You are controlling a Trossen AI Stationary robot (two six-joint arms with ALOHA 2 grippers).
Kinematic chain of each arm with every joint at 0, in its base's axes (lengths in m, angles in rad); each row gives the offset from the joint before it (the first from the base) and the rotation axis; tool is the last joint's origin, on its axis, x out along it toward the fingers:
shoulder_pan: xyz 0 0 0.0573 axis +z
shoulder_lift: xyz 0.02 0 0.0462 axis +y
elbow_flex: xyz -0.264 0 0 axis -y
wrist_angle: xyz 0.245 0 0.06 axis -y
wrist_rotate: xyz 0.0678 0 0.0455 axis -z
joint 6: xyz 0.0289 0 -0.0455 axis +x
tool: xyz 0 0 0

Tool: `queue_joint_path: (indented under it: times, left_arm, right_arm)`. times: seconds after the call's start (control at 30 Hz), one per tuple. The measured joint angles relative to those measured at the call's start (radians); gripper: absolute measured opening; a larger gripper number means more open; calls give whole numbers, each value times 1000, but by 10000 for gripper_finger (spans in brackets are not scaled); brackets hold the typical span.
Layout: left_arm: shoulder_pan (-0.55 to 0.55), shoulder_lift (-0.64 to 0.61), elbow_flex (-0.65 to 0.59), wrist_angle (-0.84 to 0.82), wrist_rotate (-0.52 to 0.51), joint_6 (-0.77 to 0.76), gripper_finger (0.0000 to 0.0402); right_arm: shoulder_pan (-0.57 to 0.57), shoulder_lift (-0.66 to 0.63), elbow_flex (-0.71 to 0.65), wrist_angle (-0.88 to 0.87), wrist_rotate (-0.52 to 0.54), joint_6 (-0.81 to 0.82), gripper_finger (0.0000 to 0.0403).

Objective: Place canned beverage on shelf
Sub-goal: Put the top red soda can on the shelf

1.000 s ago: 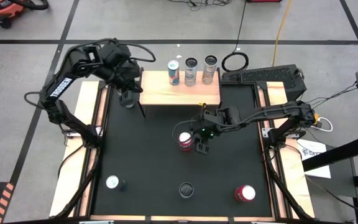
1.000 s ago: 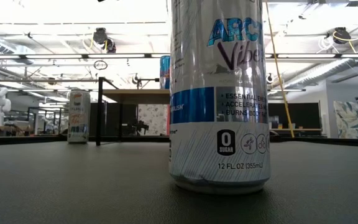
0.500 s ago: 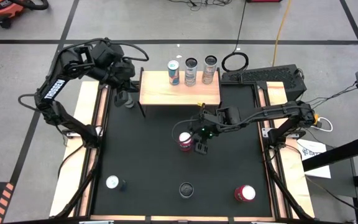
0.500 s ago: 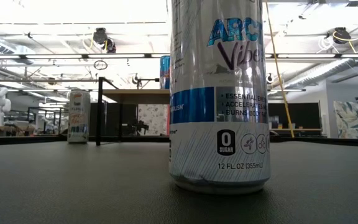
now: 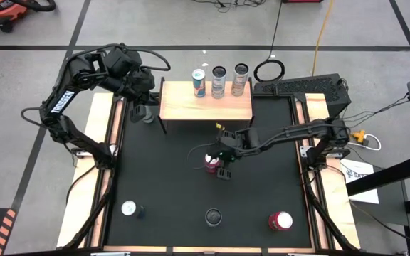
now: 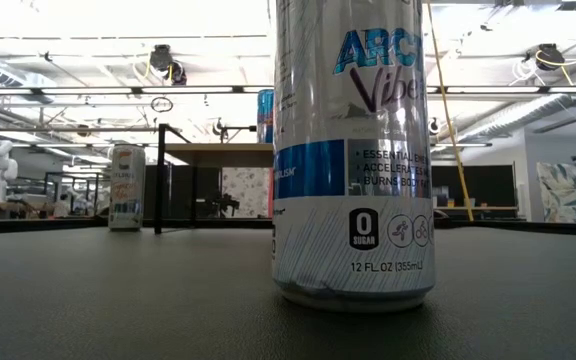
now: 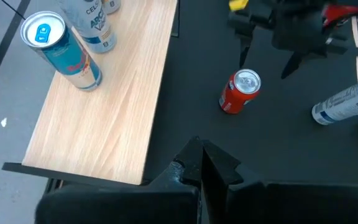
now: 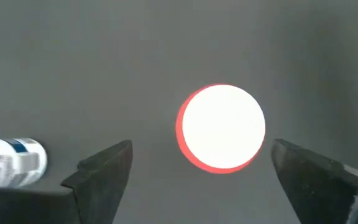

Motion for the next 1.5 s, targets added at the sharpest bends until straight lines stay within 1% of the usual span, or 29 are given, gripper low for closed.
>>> queue_joint_path:
  times: [0.3,0.47,0.67,0.87,1.07,1.5]
  left_arm:
    - [0,-1,0,0,0,-5,4]
    - [0,-2,0,0,0,-5,4]
    - [0,-2,0,0,-1,-5,4]
    - [0,-2,0,0,0,-3,4]
    - [0,-2,0,0,-1,0,4]
    - [0,-2,0,0,-1,2,4]
  right_arm:
    - [-2,90,0,-3,13,-19,366]
    - [-2,117,0,0,78,-27,366]
    - [-9,117,0,23,75,-64,366]
    - [-12,117,-1,80,72,-64,366]
    - [-19,117,-1,48,21,-68,366]
    - [-18,116,-1,62,22,-58,365]
